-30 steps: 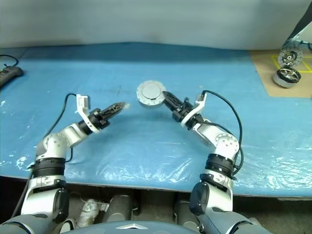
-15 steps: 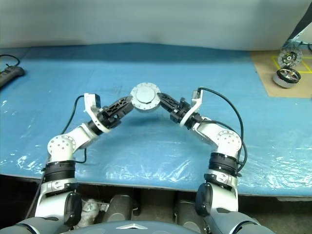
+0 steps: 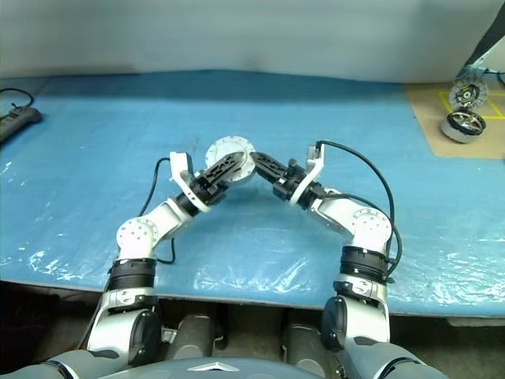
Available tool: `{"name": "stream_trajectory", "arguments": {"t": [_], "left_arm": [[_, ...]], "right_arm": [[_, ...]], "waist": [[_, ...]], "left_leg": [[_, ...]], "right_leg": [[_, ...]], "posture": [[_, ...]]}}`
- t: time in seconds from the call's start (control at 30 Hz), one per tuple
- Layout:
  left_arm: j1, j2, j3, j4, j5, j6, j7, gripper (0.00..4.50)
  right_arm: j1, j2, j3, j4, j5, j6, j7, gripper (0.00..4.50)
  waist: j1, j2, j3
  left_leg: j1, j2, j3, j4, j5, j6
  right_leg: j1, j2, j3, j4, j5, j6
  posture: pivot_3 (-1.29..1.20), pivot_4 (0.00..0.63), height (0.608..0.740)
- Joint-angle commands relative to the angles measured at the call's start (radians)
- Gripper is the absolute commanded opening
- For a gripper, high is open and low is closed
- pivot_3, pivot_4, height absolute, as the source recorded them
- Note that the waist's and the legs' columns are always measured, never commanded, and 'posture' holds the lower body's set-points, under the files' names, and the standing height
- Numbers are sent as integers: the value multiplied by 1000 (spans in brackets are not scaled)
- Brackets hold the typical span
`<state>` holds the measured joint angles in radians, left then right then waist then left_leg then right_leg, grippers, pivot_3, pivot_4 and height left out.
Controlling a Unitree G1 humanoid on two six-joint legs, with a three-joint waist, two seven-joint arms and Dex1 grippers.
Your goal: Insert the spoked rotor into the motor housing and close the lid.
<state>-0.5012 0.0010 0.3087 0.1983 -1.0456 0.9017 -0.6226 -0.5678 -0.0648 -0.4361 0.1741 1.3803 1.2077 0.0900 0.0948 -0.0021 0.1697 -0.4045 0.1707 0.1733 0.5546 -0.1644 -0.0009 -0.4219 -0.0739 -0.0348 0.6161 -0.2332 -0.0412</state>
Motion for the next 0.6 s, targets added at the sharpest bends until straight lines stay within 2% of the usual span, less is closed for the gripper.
{"name": "stream_trajectory", "arguments": {"t": [0.03,0.17,0.27,0.37,0.5,0.6], "left_arm": [[-10,9,10,-4,3,-29,15,4473],[0,13,7,-18,26,-52,48,4473],[8,5,16,-18,12,-63,50,3850],[1,5,-2,0,56,-80,90,2903],[12,-3,-5,-27,23,-77,50,2812],[4,-2,-23,-18,43,-66,87,2811]], "right_arm": [[-9,-1,2,-56,79,-7,17,1144],[-6,-2,4,-55,82,-12,13,1144],[-8,-1,5,-47,87,-16,9,1144],[-11,-2,6,-39,91,-18,8,1144],[-14,-2,8,-32,94,-23,4,1144],[-12,3,11,-40,85,-38,-16,1144]], "waist": [[0,0,0],[0,0,0],[1,0,0],[1,0,0],[0,0,0],[0,0,0]], "left_leg": [[0,0,0,1,0,0],[0,0,-1,3,0,0],[-1,0,-1,5,0,0],[-1,0,-1,6,0,0],[-1,0,-1,7,0,0],[0,0,-2,7,0,0]], "right_leg": [[0,0,0,1,0,0],[0,0,0,2,0,0],[0,0,0,3,0,0],[1,0,0,3,0,1],[1,0,0,3,1,1],[1,0,0,3,1,1]], "posture": [[0,150,740],[0,150,740],[0,150,740],[0,150,740],[0,150,740],[0,150,740]]}}
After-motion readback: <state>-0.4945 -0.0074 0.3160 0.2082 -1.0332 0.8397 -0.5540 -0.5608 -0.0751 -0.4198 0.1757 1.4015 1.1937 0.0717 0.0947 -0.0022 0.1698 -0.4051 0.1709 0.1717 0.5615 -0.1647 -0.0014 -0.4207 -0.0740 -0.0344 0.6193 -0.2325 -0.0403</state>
